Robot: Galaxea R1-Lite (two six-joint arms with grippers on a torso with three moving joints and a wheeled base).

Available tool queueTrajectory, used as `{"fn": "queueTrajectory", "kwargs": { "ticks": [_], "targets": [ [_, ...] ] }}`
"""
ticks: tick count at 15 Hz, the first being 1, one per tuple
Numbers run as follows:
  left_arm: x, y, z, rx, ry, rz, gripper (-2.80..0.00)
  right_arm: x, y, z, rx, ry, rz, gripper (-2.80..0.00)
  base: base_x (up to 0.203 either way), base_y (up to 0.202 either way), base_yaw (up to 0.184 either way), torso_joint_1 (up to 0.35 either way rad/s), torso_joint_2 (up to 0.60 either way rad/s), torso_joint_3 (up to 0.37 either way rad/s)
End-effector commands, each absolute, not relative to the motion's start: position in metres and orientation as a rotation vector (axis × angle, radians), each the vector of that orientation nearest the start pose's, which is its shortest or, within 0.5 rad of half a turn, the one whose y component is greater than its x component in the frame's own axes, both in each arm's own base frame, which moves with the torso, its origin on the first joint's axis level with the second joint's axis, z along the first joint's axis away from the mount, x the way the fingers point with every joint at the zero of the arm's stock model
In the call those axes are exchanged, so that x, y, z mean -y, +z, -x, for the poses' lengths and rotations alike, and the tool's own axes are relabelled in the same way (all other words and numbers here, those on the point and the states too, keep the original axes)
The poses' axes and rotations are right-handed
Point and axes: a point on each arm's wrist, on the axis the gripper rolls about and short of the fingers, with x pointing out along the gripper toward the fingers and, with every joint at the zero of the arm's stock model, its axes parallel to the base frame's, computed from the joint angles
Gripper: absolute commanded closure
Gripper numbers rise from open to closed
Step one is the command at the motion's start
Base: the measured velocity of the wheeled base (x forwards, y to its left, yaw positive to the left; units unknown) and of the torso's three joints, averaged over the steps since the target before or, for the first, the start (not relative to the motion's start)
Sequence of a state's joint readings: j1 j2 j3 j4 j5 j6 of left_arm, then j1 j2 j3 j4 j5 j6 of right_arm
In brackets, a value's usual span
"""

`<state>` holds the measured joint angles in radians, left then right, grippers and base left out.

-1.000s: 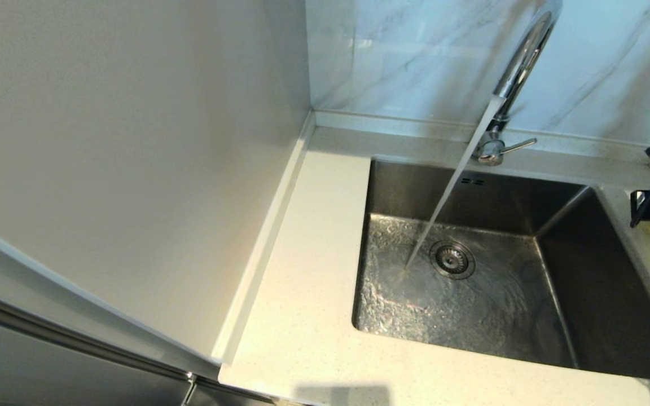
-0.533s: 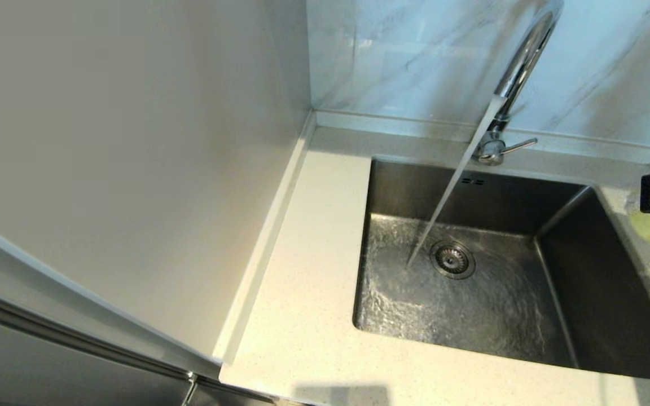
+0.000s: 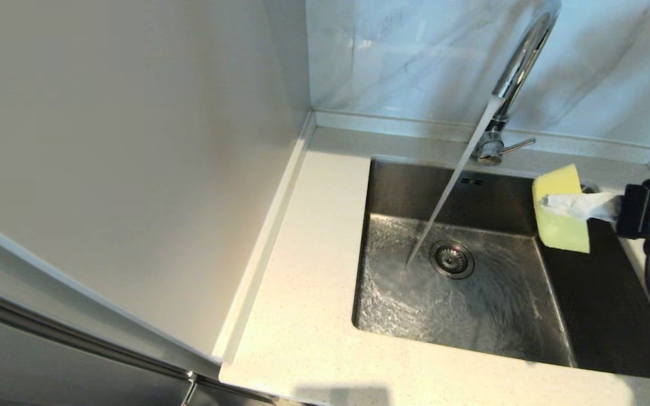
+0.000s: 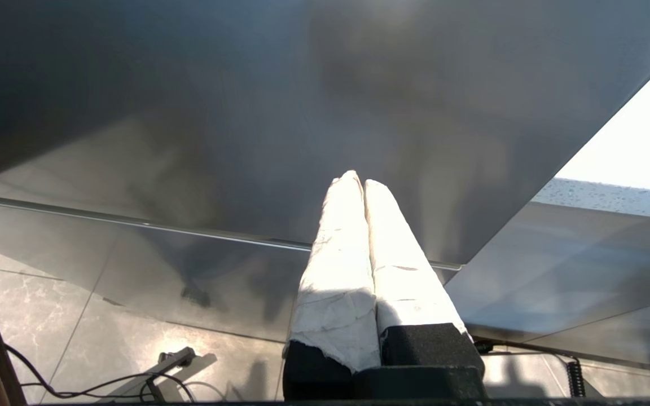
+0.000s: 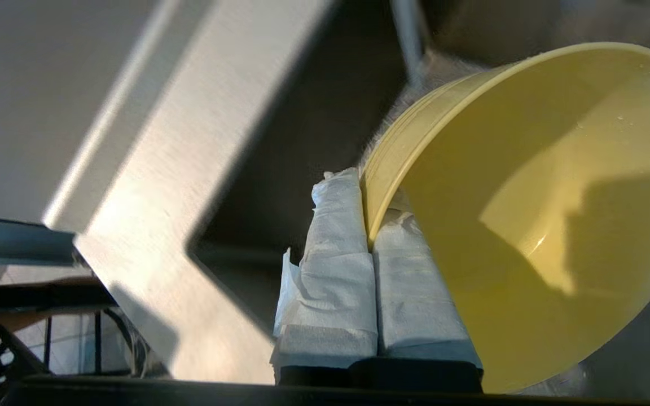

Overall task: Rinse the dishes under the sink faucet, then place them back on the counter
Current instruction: Rinse the bowl

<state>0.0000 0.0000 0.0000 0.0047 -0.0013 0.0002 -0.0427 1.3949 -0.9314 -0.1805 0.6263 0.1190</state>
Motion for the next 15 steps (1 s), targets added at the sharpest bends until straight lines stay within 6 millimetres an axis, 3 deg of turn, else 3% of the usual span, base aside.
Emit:
{"fn": "queueTrajectory", "kwargs": {
  "ticks": [1,6,12,15],
  "targets": [
    [0.0,0.075,0.023,-0.005,-0.002,0.0,0.0,-0.027,0.251,-0.251,-0.197,0.649,-0.187,0.0,0.0,0.0,0.0,0.0,0.0,0.0],
    [0.0,0.075,0.023,-0.005,-0.002,0.0,0.0,-0.079,0.237,-0.285,-0.127,0.638,-0.176,0.0,0.0,0.0,0.0,0.0,0.0,0.0],
    [0.0,0.075,0.023,-0.005,-0.002,0.0,0.0,-0.081,0.241,-0.282,-0.092,0.623,-0.174,0.0,0.0,0.0,0.0,0.0,0.0,0.0],
    [0.0,0.075,0.023,-0.005,-0.002,0.0,0.0,-0.093,0.241,-0.277,-0.094,0.658,-0.171,0.0,0.0,0.0,0.0,0.0,0.0,0.0]
  ]
}}
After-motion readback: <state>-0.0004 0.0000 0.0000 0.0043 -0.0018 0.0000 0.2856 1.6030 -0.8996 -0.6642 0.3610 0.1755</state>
